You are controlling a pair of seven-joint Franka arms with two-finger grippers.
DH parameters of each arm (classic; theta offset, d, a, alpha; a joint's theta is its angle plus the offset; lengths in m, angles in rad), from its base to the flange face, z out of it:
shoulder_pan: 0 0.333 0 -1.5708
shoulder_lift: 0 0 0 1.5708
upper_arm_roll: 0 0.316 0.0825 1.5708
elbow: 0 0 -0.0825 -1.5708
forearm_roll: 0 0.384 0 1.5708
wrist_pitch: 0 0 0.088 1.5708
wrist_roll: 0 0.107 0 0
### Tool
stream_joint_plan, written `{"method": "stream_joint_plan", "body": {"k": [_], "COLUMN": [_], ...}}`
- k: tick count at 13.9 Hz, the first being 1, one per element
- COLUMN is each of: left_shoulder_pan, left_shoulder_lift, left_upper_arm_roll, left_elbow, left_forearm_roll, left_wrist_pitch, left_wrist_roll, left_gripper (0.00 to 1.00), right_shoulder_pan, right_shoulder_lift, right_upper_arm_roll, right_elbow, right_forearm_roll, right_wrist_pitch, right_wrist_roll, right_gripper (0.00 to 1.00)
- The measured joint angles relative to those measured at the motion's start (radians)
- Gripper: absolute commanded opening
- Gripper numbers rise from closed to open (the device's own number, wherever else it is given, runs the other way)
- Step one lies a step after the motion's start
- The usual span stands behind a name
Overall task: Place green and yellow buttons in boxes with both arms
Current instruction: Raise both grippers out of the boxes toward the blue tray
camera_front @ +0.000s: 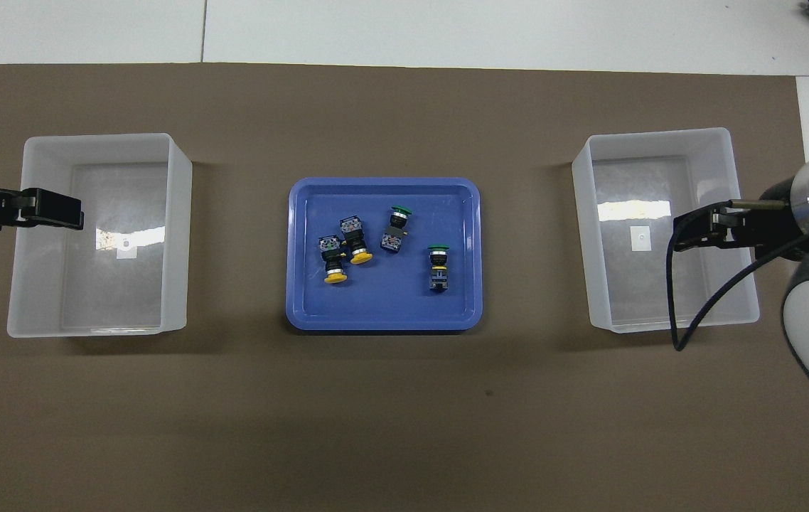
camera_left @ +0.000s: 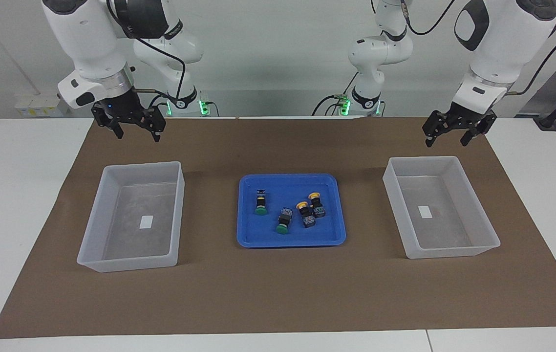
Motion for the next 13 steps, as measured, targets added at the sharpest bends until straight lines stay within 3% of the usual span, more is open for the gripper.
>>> {"method": "stream_joint_plan", "body": {"k": [13], "left_shoulder_pan": [-0.067], "left_shoulder_lift": [-0.015], "left_upper_arm_roll": [-0.007], "left_elbow": [-0.043], "left_forearm_roll": [0.0], "left_wrist_pitch": [-0.007], "left_wrist_roll": [-0.047], "left_gripper": [1.0], "right_shoulder_pan": [-0.002], "right_shoulder_lift": [0.0], "right_upper_arm_roll": [-0.001], "right_elbow": [0.0], "right_forearm_roll": [0.0], "right_wrist_pitch": [0.007], "right_wrist_roll": [0.0], "right_gripper": [1.0]}}
